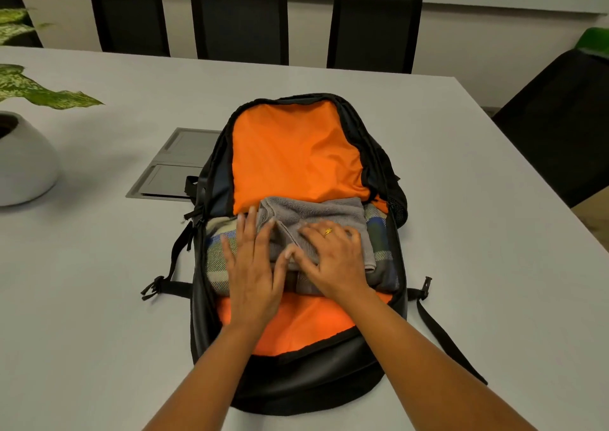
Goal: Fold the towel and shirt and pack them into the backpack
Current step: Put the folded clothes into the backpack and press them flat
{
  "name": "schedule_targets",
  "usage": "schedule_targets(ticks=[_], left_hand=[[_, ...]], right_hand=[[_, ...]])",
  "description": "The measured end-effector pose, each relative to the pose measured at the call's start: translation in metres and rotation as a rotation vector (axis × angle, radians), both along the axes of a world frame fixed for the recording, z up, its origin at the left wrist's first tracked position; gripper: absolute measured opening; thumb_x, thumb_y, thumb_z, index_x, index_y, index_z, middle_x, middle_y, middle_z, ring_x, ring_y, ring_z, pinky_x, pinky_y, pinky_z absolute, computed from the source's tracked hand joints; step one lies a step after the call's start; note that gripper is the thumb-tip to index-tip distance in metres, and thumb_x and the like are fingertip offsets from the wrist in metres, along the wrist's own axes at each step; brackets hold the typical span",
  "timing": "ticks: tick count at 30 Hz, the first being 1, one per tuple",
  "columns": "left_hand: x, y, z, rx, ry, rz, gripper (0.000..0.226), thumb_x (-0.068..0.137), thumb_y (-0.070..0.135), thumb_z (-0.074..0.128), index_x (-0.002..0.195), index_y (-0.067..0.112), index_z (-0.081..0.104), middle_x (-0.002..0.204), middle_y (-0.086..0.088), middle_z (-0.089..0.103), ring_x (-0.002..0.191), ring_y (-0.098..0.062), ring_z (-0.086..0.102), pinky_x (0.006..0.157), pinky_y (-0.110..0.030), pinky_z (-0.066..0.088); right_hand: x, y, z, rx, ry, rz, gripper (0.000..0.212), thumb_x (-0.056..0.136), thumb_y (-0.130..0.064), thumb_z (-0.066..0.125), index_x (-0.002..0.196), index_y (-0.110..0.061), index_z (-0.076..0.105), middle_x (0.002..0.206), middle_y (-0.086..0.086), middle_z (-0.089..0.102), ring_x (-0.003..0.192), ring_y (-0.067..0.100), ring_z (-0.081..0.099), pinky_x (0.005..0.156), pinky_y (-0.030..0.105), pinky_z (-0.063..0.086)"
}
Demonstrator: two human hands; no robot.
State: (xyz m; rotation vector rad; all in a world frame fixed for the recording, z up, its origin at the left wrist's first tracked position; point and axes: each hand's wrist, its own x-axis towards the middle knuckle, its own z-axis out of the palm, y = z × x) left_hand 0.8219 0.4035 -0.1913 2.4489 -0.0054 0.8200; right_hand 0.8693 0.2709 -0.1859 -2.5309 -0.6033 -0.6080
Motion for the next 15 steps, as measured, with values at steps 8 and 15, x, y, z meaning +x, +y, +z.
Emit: schedule_targets(ticks=[8, 15], left_hand=[[0.11, 0.015, 0.065, 0.258, 0.341, -0.215, 0.043, 0.095, 0.028, 0.049, 0.135, 0.011, 0.047, 0.149, -0.009, 0.034, 0.142, -0.024, 0.02, 0.114, -0.038, 0.011], [0.138, 0.011, 0.056, 0.542, 0.513, -0.254, 0.058, 0.095, 0.04, 0.047, 0.144, 0.014, 0.032, 0.153, -0.01, 0.024, 0.143, -0.024, 0.017, 0.115, -0.038, 0.011]], right_hand=[[0.012, 0.013, -0.018, -0.038, 0.067, -0.002, 0.051, 0.089, -0.044, 0.038, 0.12, -0.01, 0.06, 0.132, 0.009, 0.055, 0.124, 0.026, 0.051, 0.104, 0.049, 0.036], [0.014, 0.014, -0.027, -0.09, 0.077, -0.051, 0.051, 0.095, -0.046, 0.029, 0.121, -0.016, 0.061, 0.134, 0.005, 0.055, 0.127, 0.019, 0.048, 0.106, 0.048, 0.025]])
